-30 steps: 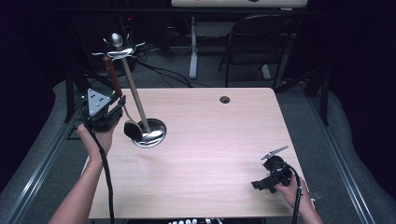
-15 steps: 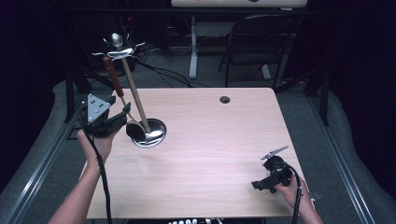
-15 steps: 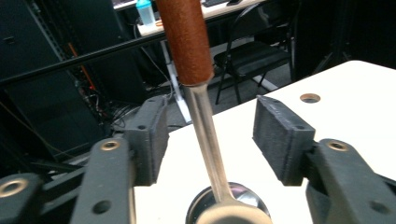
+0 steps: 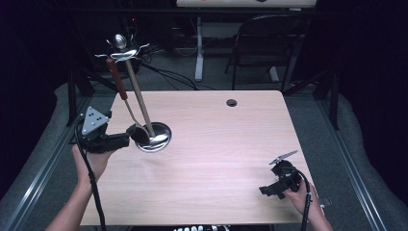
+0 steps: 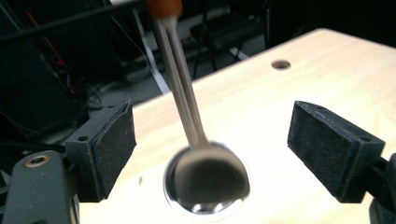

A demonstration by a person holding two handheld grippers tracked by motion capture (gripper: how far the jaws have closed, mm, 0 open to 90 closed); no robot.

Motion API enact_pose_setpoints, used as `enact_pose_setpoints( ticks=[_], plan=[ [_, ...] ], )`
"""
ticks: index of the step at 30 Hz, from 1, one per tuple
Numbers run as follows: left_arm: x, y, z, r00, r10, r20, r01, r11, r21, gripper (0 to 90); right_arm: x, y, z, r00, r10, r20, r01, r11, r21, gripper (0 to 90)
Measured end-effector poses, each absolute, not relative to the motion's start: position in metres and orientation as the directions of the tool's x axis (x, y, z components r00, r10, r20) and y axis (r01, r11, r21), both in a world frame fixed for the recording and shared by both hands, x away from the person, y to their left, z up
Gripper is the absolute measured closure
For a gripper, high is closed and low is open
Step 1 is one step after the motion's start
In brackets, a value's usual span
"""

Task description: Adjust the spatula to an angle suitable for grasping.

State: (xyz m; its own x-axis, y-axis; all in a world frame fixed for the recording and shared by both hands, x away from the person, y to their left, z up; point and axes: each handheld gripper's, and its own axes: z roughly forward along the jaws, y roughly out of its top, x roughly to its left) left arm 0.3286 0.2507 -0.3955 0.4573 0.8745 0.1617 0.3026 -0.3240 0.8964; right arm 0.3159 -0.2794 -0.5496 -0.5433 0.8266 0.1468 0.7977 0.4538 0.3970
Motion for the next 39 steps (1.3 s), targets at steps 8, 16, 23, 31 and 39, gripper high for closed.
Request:
enact_pose_setpoints(
  ticks=[8, 16, 23, 31, 39],
  plan=[
    [0.315, 0.258, -0.409, 0.475, 0.867, 0.149, 0.375, -0.353, 0.857, 8.3, 0.316, -0.279, -0.55, -0.543, 0.829, 0.138, 0.798, 0.457, 0.394, 1.9],
    [0.305, 0.268, -0.427, 0.457, 0.879, 0.136, 0.44, -0.356, 0.825, 4.0, 0.316, -0.279, -0.55, -0.543, 0.829, 0.134, 0.798, 0.459, 0.391, 1.9],
    [0.301, 0.267, -0.447, 0.461, 0.876, 0.138, 0.496, -0.384, 0.779, 1.3, 0.316, -0.279, -0.551, -0.542, 0.83, 0.133, 0.797, 0.457, 0.394, 1.9],
    [0.298, 0.263, -0.47, 0.496, 0.86, 0.117, 0.562, -0.42, 0.712, 0.0, 0.317, -0.28, -0.55, -0.555, 0.823, 0.123, 0.793, 0.478, 0.378, 1.9],
    [0.295, 0.253, -0.5, 0.542, 0.833, 0.109, 0.616, -0.482, 0.623, 0.0, 0.316, -0.279, -0.55, -0.554, 0.823, 0.126, 0.793, 0.475, 0.383, 2.0]
  ],
)
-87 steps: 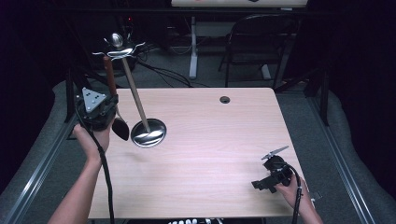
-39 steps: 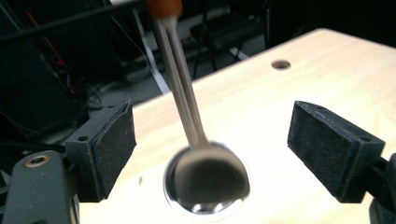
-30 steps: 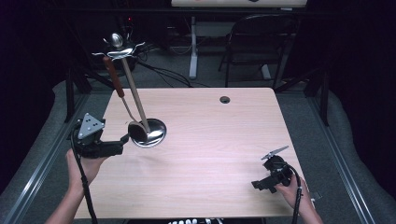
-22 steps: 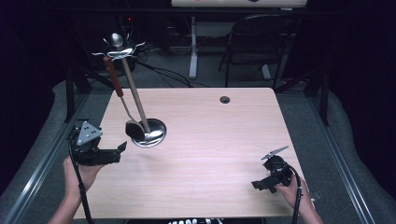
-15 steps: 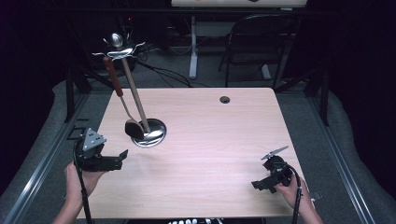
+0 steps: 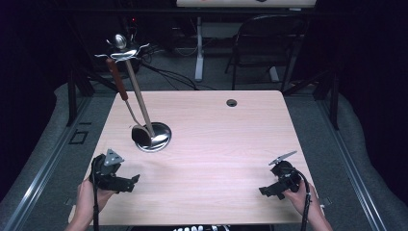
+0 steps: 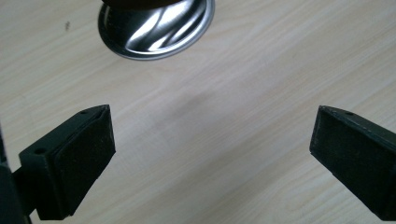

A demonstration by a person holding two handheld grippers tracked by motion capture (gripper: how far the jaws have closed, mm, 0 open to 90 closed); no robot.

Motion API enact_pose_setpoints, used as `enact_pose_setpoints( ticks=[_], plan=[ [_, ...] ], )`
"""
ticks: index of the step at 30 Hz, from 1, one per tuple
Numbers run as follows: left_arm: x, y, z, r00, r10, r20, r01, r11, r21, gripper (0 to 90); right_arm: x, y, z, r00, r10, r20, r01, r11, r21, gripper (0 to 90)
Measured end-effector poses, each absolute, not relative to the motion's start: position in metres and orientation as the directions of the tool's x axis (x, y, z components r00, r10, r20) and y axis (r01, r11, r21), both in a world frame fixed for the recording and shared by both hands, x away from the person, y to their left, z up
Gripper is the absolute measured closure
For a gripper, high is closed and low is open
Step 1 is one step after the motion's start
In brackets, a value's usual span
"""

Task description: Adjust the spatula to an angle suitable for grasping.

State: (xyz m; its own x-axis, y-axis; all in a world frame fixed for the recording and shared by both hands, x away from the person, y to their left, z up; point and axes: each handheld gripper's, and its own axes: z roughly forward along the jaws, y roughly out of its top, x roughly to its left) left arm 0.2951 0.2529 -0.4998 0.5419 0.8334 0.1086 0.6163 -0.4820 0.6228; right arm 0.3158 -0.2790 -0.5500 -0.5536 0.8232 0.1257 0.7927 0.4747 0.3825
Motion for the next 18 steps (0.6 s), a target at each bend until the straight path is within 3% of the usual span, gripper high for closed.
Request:
enact_pose_setpoints(
  ticks=[18],
  plan=[
    [0.31, 0.248, -0.534, 0.602, 0.791, 0.113, 0.647, -0.565, 0.512, 0.0, 0.313, -0.278, -0.547, -0.556, 0.82, 0.135, 0.787, 0.467, 0.403, 2.1]
  ],
)
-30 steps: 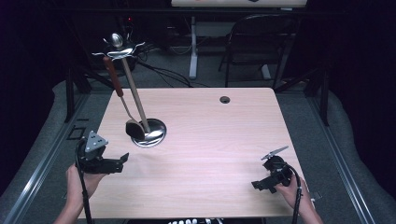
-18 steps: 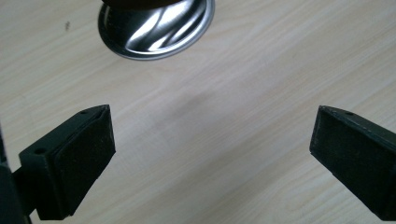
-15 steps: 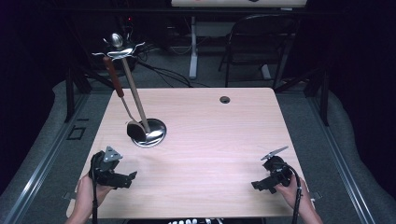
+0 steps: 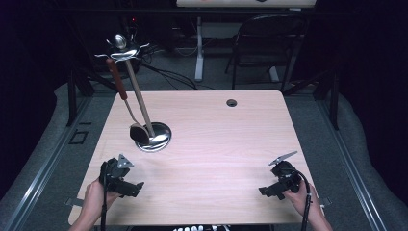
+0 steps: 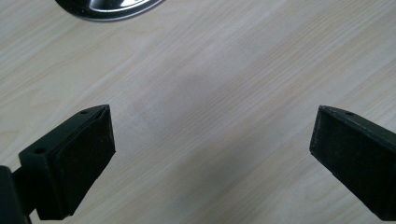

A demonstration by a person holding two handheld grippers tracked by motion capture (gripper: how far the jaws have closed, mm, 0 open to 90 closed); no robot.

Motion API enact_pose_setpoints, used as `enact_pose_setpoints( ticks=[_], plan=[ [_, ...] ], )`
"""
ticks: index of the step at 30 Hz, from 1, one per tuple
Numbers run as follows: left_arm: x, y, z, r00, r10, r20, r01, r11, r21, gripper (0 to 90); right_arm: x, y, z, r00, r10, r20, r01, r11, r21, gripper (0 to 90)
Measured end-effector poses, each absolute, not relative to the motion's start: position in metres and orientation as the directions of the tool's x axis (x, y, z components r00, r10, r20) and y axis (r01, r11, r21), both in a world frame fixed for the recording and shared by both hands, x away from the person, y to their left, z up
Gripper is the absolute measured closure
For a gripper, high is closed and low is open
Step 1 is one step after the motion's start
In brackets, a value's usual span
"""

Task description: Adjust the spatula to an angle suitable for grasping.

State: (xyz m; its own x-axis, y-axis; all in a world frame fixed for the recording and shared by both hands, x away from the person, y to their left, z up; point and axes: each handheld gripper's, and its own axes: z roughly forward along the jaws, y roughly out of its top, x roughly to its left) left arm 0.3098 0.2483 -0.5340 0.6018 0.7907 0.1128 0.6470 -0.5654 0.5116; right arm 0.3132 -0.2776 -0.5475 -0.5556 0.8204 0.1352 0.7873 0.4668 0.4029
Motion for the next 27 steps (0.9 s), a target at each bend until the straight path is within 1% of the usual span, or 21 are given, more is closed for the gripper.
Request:
enact_pose_setpoints(
  ticks=[7, 9, 11, 12, 14, 15, 17, 20, 22, 24, 25, 27],
  plan=[
    [0.317, 0.257, -0.538, 0.575, 0.813, 0.094, 0.675, -0.536, 0.507, 0.0, 0.314, -0.278, -0.549, -0.56, 0.818, 0.133, 0.787, 0.475, 0.393, 2.1],
    [0.319, 0.258, -0.537, 0.575, 0.814, 0.083, 0.678, -0.531, 0.508, 0.0, 0.314, -0.278, -0.551, -0.545, 0.825, 0.148, 0.796, 0.453, 0.401, 2.1],
    [0.319, 0.257, -0.537, 0.569, 0.817, 0.089, 0.676, -0.527, 0.515, 0.0, 0.313, -0.279, -0.551, -0.552, 0.821, 0.149, 0.796, 0.464, 0.389, 2.1],
    [0.319, 0.256, -0.537, 0.565, 0.819, 0.095, 0.675, -0.525, 0.518, 0.0, 0.313, -0.28, -0.551, -0.553, 0.823, 0.133, 0.795, 0.472, 0.382, 2.1],
    [0.319, 0.257, -0.535, 0.556, 0.825, 0.098, 0.678, -0.519, 0.521, 0.0, 0.312, -0.28, -0.551, -0.549, 0.824, 0.142, 0.796, 0.463, 0.39, 2.1],
    [0.319, 0.257, -0.534, 0.541, 0.835, 0.105, 0.678, -0.506, 0.533, 0.0, 0.312, -0.28, -0.551, -0.545, 0.828, 0.134, 0.796, 0.461, 0.392, 2.1],
    [0.318, 0.26, -0.528, 0.515, 0.854, 0.077, 0.673, -0.458, 0.581, 0.0, 0.311, -0.279, -0.55, -0.543, 0.827, 0.143, 0.799, 0.456, 0.392, 2.1],
    [0.314, 0.266, -0.513, 0.474, 0.879, 0.045, 0.633, -0.376, 0.677, 0.0, 0.311, -0.278, -0.55, -0.551, 0.823, 0.139, 0.795, 0.467, 0.388, 2.1],
    [0.312, 0.268, -0.504, 0.453, 0.891, 0.045, 0.604, -0.343, 0.719, 0.0, 0.31, -0.278, -0.55, -0.556, 0.82, 0.137, 0.791, 0.471, 0.39, 2.0],
    [0.313, 0.268, -0.502, 0.448, 0.893, 0.048, 0.589, -0.335, 0.736, 0.1, 0.311, -0.279, -0.551, -0.562, 0.816, 0.136, 0.791, 0.482, 0.378, 2.1],
    [0.314, 0.268, -0.503, 0.452, 0.891, 0.051, 0.592, -0.342, 0.73, 0.1, 0.311, -0.279, -0.552, -0.555, 0.822, 0.125, 0.794, 0.479, 0.375, 2.1],
    [0.315, 0.267, -0.506, 0.459, 0.887, 0.047, 0.601, -0.349, 0.719, 0.1, 0.311, -0.28, -0.553, -0.544, 0.827, 0.143, 0.802, 0.462, 0.379, 2.0]
  ],
)
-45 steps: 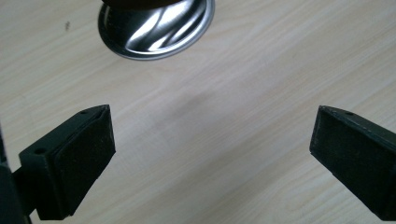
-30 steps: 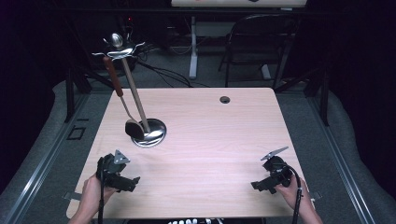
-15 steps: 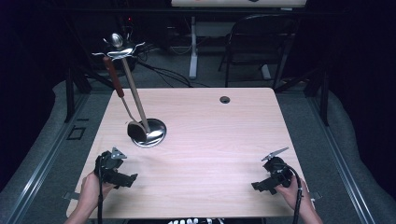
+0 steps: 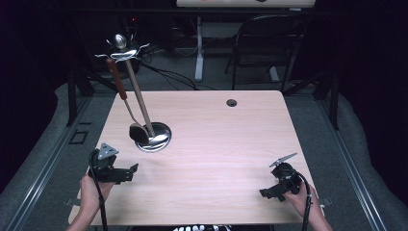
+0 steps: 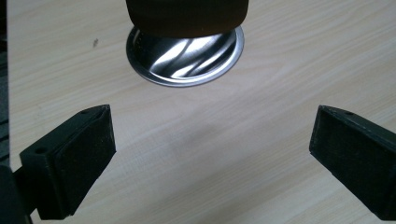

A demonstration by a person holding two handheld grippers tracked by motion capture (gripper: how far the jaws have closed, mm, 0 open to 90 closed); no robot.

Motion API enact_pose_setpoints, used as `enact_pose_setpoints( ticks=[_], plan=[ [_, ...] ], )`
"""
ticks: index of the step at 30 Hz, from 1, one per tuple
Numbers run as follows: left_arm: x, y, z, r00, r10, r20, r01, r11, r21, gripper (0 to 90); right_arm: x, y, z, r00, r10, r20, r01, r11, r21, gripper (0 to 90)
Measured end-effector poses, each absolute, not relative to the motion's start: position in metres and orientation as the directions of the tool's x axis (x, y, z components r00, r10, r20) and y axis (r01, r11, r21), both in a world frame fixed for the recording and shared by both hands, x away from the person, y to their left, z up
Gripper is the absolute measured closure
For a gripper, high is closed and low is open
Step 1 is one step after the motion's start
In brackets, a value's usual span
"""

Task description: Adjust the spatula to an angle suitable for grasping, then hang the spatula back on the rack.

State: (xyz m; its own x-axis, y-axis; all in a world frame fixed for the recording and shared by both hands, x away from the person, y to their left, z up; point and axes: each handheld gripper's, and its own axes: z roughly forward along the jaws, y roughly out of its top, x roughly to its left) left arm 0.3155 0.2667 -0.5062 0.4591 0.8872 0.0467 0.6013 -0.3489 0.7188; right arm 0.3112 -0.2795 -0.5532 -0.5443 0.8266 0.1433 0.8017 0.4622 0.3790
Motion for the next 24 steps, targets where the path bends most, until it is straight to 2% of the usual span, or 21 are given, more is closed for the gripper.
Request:
enact_pose_setpoints(
  ticks=[5, 9, 10, 13, 24],
  plan=[
    [0.314, 0.2686, -0.511, 0.467, 0.882, 0.059, 0.612, -0.371, 0.698, 0.0, 0.3107, -0.2765, -0.5493, -0.57, 0.813, 0.12, 0.783, 0.492, 0.381, 2.1],
    [0.3152, 0.2706, -0.5125, 0.466, 0.883, 0.051, 0.621, -0.368, 0.692, 0.0, 0.3109, -0.2768, -0.5517, -0.56, 0.817, 0.14, 0.793, 0.478, 0.378, 2.0],
    [0.3156, 0.2707, -0.5131, 0.47, 0.881, 0.049, 0.629, -0.373, 0.682, 0.0, 0.3115, -0.2783, -0.5515, -0.564, 0.818, 0.114, 0.787, 0.491, 0.374, 2.0],
    [0.3144, 0.271, -0.5146, 0.476, 0.878, 0.051, 0.632, -0.382, 0.675, 0.0, 0.3121, -0.2775, -0.5507, -0.557, 0.819, 0.137, 0.79, 0.472, 0.39, 2.1],
    [0.3136, 0.2709, -0.5176, 0.506, 0.861, 0.046, 0.633, -0.407, 0.659, 0.0, 0.3109, -0.2749, -0.5494, -0.564, 0.818, 0.116, 0.786, 0.488, 0.38, 2.0]
  ],
)
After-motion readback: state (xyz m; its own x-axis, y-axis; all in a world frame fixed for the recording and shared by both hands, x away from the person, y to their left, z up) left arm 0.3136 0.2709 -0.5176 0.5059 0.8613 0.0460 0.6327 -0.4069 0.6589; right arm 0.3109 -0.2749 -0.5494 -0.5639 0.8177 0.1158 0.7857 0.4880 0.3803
